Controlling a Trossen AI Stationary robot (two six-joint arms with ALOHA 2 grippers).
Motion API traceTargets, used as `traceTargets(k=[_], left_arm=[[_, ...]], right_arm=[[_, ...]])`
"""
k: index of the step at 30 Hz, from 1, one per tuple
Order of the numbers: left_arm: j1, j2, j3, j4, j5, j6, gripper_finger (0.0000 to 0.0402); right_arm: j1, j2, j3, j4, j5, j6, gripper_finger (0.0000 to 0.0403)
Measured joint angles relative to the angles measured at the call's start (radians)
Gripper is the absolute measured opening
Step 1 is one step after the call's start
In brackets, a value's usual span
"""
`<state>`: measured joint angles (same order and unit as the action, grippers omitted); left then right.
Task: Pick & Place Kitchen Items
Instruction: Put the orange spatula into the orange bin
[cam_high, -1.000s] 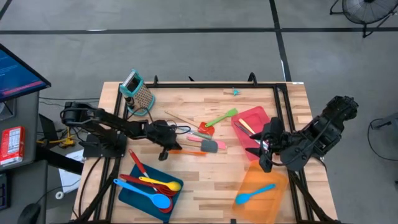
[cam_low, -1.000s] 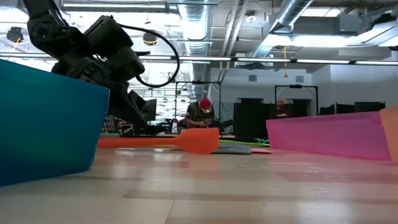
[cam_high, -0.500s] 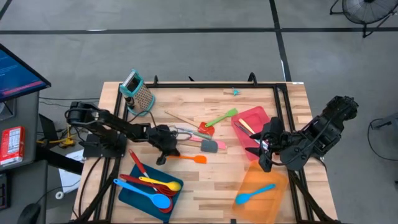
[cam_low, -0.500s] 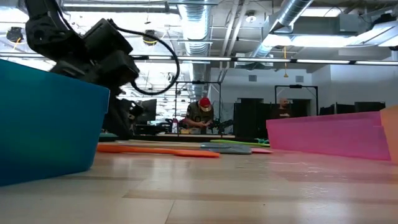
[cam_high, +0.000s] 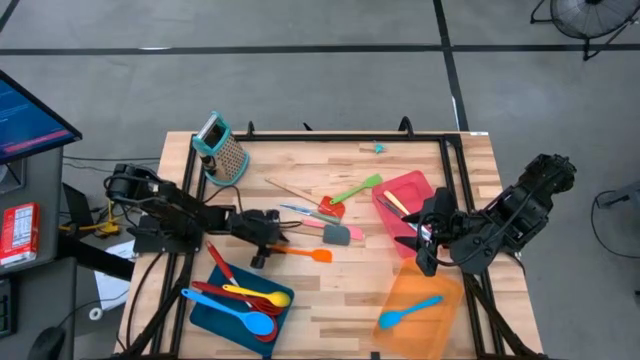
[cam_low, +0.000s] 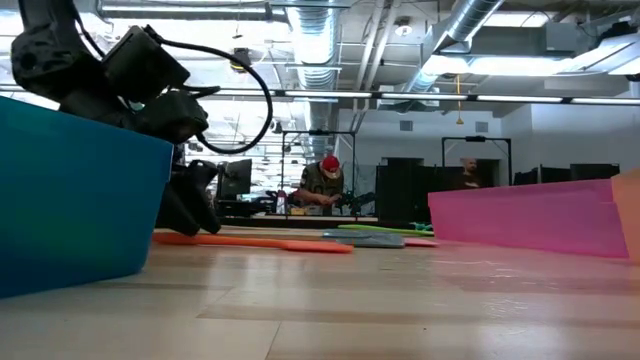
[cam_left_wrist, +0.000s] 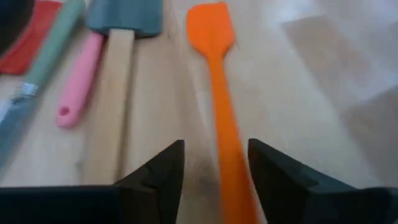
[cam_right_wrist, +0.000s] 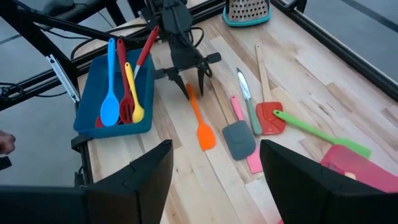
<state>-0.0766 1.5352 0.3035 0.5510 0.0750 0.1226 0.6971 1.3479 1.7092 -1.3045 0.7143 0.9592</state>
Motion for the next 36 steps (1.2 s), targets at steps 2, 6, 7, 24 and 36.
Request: traceTargets(k=[2,6,7,24,36], left_arm=[[-0.008,0.0,-0.006,0.004,-0.056,0.039,0.0175],[-0.001,-0.001,-0.02,0.015,-0.077,0.076,0.0189],[-0.001,-0.002,-0.025,0.014,-0.076,0.075,0.0191],[-0.019,-0.006,-0.133,0.058,-0.158,-0.002,0.0117],[-0.003,0.12,-0.15,0.251,-0.145,-0.04,0.0063]], right_arm=[[0.0,0.0,0.0,0.0,0.001,0.0,0.0234],[0.0,0.0,0.0,0.0,0.017,0.0,0.0234],[0.0,0.0,0.0,0.0,0.019,0.0,0.0234],[-0.014,0.0,0.0,-0.006,0.05,-0.02,0.0234],[-0.031,0.0,0.0,-0.006,0.046,-0.026,0.0234]])
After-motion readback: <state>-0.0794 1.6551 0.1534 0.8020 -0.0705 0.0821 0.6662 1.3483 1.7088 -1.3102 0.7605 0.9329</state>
